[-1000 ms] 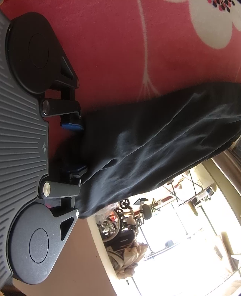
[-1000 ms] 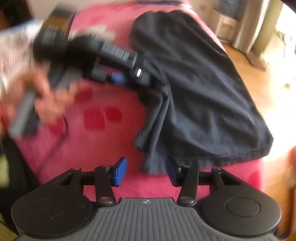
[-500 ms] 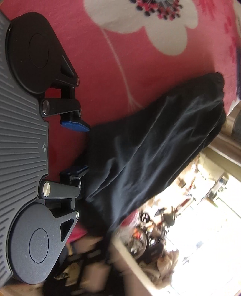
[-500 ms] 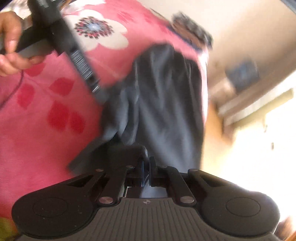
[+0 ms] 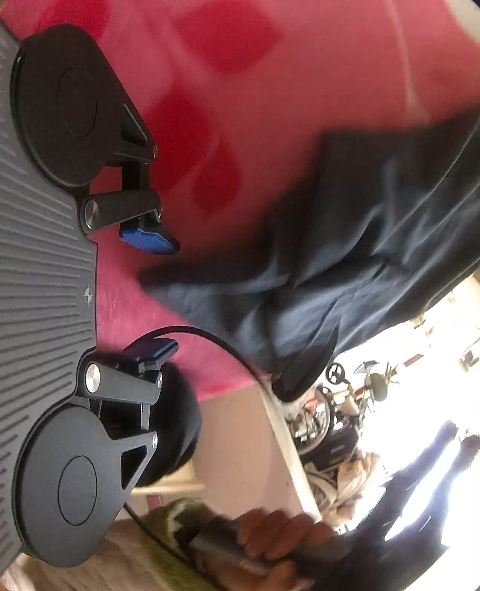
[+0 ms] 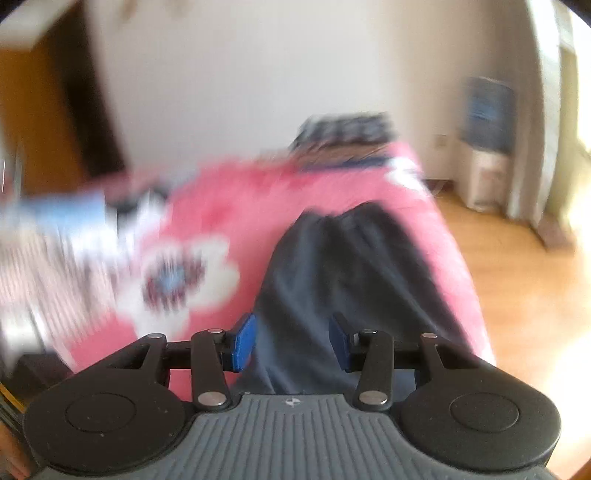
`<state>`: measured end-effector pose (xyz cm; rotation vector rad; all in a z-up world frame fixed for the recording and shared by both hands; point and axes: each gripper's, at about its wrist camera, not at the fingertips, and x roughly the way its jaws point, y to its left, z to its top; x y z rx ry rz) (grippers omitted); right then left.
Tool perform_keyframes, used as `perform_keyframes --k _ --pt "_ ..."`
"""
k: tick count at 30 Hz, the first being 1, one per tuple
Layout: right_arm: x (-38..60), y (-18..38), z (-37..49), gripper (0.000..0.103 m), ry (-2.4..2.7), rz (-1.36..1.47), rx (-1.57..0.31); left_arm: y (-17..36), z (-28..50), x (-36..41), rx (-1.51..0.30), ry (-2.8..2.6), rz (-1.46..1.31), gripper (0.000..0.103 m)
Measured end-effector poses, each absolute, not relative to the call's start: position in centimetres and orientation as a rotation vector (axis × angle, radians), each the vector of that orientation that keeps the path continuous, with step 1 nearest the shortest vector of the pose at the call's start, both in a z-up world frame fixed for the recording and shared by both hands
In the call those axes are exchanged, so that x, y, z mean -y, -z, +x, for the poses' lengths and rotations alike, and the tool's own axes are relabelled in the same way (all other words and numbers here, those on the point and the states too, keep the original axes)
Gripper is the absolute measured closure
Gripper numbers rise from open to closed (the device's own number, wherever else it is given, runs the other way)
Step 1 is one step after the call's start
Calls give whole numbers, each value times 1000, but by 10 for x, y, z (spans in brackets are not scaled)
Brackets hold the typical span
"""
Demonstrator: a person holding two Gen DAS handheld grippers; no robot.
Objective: Fold clothes
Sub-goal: 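Grasp the folded pants corner with the left gripper while the right gripper grasps the edge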
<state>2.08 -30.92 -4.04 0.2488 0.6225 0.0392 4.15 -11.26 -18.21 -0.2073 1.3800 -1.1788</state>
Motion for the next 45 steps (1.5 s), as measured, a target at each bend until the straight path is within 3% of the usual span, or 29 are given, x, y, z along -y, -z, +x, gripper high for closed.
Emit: perform_keyframes --k 7,15,19,21,24,26,30,38,45 --pt "411 31 -119 55 157 611 -489 184 30 105 -1377 1125 -287 52" --pt "461 116 -129 57 295 878 -837 186 21 116 -1368 1008 -245 55" --pt "460 161 -106 66 290 972 -1001 185 14 122 -1367 992 -200 57" --pt "468 154 -99 70 320 973 -897 185 15 121 -1369 987 -194 58" --pt "478 124 -103 70 284 972 -597 185 15 119 -1372 978 -195 58" --pt "478 115 -109 69 262 985 -535 187 16 118 -1374 968 -214 58" --pt "474 124 -134 68 305 962 -627 190 15 114 -1359 962 -240 59" --pt "492 190 -155 68 461 1012 -809 190 14 109 -1348 920 -257 72" --pt "465 188 -136 68 333 821 -871 188 11 106 -1332 920 -240 73"
